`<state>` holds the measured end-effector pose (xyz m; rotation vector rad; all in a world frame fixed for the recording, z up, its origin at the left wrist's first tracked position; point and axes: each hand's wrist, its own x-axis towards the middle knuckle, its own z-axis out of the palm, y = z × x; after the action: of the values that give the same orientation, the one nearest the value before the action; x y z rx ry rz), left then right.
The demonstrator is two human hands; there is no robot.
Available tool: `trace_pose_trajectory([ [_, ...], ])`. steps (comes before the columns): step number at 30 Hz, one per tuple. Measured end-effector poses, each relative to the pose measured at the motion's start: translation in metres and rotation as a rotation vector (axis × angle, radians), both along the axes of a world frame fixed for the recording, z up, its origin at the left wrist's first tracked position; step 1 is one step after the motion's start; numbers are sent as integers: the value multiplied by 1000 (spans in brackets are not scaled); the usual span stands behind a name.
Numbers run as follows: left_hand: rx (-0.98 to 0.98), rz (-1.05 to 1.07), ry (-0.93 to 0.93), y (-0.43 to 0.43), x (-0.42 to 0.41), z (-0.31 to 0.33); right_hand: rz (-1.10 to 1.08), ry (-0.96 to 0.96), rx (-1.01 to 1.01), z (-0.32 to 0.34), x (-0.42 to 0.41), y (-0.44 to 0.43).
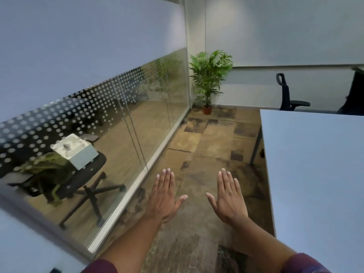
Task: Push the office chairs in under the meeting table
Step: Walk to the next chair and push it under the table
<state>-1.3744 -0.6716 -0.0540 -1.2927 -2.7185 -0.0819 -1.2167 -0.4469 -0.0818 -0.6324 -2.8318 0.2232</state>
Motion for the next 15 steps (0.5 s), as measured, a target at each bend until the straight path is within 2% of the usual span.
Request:
trace_pose_trajectory([
  [15, 75, -208, 22, 238, -231, -31, -240, -50, 65, 7, -171, 208],
])
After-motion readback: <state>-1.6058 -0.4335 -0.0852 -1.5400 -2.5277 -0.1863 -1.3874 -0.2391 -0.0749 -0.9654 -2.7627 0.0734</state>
